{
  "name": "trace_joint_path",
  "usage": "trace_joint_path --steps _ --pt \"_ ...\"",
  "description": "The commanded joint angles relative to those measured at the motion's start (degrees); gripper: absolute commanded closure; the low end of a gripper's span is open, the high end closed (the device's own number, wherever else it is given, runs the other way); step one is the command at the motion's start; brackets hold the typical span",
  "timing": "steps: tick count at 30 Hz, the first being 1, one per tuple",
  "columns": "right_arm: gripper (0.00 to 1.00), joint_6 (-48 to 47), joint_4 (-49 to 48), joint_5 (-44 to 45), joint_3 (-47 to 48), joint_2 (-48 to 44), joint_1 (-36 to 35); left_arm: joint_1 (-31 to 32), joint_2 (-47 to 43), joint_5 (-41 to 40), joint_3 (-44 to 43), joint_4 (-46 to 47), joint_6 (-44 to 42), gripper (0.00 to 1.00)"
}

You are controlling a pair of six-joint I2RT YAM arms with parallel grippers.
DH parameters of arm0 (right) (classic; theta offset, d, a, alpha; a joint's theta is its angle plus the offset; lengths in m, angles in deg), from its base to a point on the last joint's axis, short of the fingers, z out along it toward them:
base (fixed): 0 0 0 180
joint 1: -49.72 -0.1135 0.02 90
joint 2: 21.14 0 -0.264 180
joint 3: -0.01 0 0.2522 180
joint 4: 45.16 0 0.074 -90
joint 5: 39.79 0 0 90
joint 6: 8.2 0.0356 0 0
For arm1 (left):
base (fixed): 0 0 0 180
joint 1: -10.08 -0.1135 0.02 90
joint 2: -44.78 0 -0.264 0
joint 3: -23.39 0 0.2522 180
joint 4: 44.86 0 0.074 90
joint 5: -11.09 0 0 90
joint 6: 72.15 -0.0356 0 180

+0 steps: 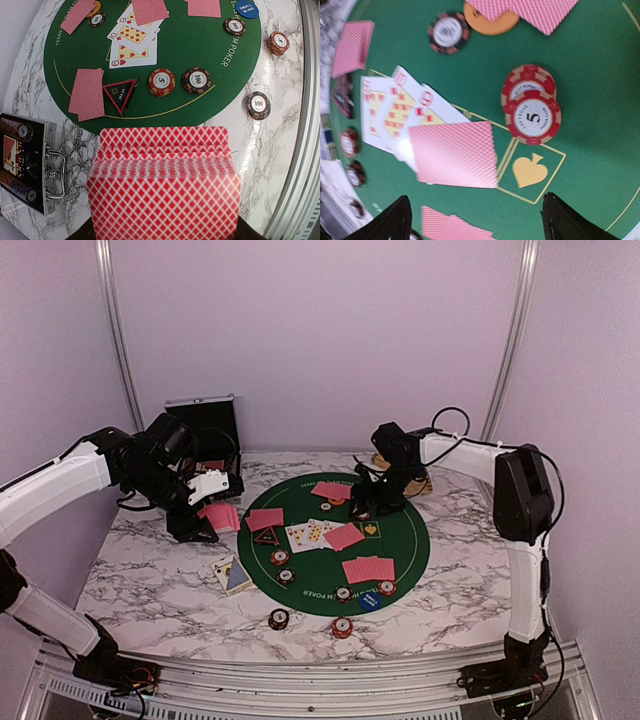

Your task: Distribute texas hold em gaming equipment

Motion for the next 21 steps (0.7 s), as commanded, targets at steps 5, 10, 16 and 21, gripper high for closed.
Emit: trace_joint_path --steps 5,10,16,21 --pt "0.01 20.4 -31.2 -15.6 -16.1 -16.4 -6.4 -0.3 -0.2 0.2 -0.9 0.0 0.3 1.0" --pt "0.01 31.2 -43.9 -20.0 -19.0 -15.5 -13.7 -0.3 0.1 0.2 -1.0 0.0 0.5 1.0" --pt "0.01 39.0 -54.6 -23.6 -15.5 -10.8 -20.5 -0.3 0.0 0.0 -0.9 0.0 0.8 1.0" --pt "0.01 45.0 -62.3 -26.7 -14.6 -7.6 -23.3 -0.3 -0.2 -0.1 -1.0 0.0 0.6 1.0"
